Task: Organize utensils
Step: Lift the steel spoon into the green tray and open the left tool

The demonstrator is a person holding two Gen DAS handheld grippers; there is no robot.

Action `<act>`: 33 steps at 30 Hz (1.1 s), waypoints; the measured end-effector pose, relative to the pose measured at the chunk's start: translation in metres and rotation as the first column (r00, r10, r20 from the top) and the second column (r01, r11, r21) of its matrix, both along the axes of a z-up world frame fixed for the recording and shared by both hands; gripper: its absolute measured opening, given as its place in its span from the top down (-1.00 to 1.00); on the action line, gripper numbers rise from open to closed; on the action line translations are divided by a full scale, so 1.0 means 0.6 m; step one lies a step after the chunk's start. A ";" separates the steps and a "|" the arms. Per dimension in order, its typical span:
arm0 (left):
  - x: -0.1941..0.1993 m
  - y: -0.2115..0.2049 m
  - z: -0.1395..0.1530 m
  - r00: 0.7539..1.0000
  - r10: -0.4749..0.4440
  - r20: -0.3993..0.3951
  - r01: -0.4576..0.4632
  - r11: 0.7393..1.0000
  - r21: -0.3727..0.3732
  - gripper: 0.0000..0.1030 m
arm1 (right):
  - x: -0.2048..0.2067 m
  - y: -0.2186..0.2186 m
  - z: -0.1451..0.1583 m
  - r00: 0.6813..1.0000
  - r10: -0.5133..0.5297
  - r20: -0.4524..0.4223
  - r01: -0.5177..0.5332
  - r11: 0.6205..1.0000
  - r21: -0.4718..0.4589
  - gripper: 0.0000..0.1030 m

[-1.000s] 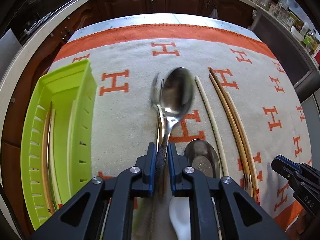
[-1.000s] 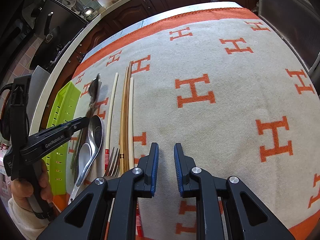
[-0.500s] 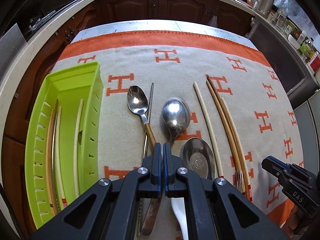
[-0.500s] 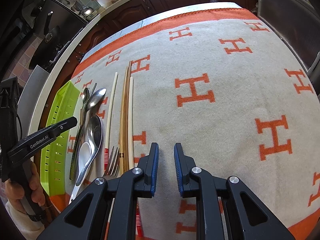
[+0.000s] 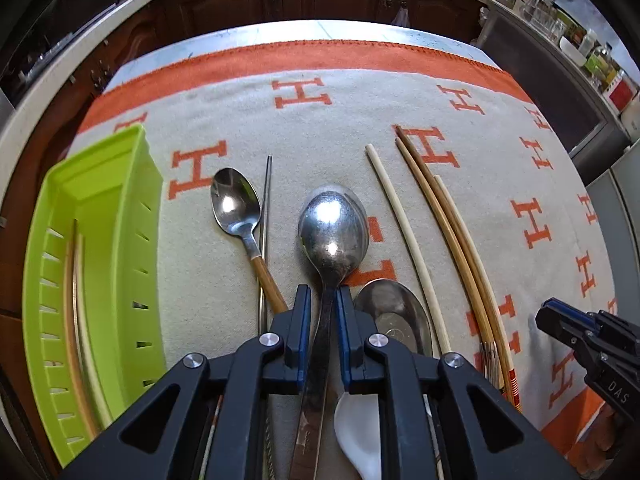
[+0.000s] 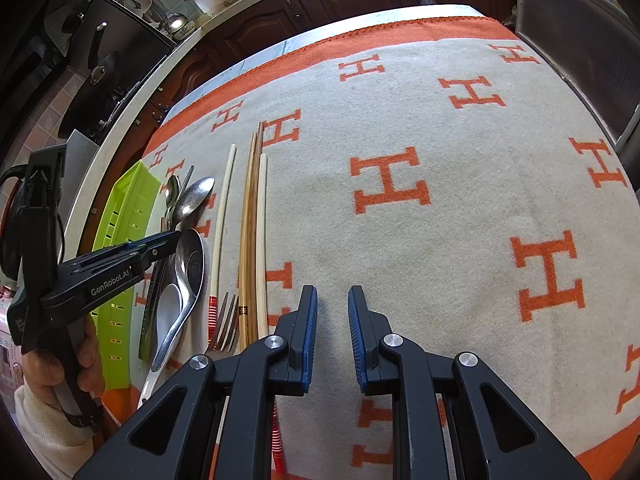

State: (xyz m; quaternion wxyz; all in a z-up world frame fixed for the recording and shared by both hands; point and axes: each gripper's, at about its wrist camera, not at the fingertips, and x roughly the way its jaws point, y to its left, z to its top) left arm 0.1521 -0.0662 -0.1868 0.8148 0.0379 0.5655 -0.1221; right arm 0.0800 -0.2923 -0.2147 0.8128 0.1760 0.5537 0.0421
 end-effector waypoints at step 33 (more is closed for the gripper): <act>-0.057 0.091 0.141 0.975 0.112 0.192 -0.053 0.957 -0.286 0.95 | 0.010 0.013 -0.001 1.000 -0.016 -0.004 0.015 0.998 -0.053 0.69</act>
